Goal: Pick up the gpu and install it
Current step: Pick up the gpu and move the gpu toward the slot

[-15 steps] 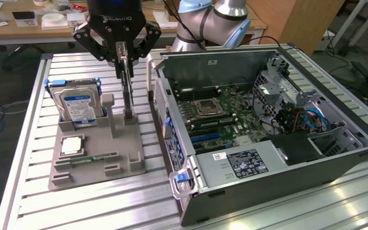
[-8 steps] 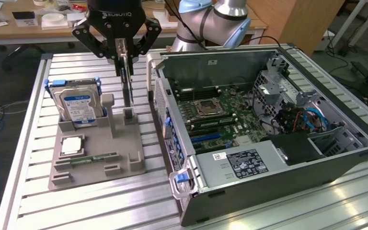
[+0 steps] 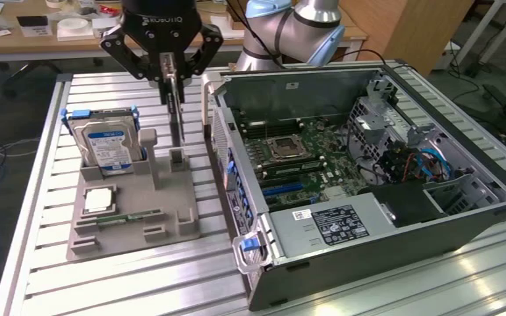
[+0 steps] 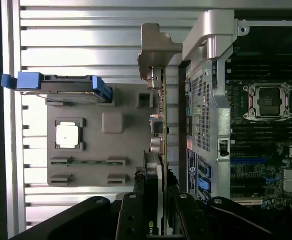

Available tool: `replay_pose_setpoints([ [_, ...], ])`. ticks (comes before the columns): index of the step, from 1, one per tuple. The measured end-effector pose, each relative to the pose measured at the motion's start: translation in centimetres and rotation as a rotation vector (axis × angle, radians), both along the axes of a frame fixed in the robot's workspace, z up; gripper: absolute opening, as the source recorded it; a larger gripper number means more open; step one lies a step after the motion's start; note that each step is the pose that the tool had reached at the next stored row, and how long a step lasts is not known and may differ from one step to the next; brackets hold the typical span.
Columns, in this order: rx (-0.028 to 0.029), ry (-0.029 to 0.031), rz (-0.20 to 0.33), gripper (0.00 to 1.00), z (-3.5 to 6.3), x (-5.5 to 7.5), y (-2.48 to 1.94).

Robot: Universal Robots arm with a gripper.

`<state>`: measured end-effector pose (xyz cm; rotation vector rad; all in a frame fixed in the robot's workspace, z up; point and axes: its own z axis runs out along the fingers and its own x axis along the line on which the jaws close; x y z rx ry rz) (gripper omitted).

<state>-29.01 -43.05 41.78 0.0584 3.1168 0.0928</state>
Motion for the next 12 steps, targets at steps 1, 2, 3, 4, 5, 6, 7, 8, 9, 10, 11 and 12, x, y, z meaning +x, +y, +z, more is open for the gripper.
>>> replay_pose_setpoints([
  [1, 0.0001, -0.0001, 0.000, 0.27, -0.01, 0.1, 0.00],
  [2, 0.0000, -0.0001, 0.000, 0.27, 0.00, 0.1, 0.00],
  [3, 0.0001, -0.0001, 0.000, 0.27, -0.01, 0.2, 0.00],
  [4, 0.0002, 0.0000, 0.000, 0.27, 0.00, 0.3, 0.00],
  [5, 0.0002, -0.0001, 0.000, 0.27, -0.01, 0.4, 0.00],
  [6, 0.0002, 0.0000, 0.000, 0.27, 0.00, 0.5, 0.00],
  [7, 0.0002, -0.0001, 0.000, 0.27, 0.00, 0.6, 0.00],
  [8, 0.0003, -0.0001, 0.000, 0.27, -0.01, 0.7, 0.00],
  [9, 0.0002, -0.0001, 0.000, 0.27, -0.01, 0.8, 0.00],
  [10, 0.0002, -0.0001, 0.000, 0.27, -0.01, 0.9, 0.00],
  [11, 0.0002, -0.0001, 0.000, 0.27, -0.01, 1.0, 0.00],
  [12, 0.0002, -0.0001, 0.000, 0.27, -0.01, 1.1, 0.00],
])
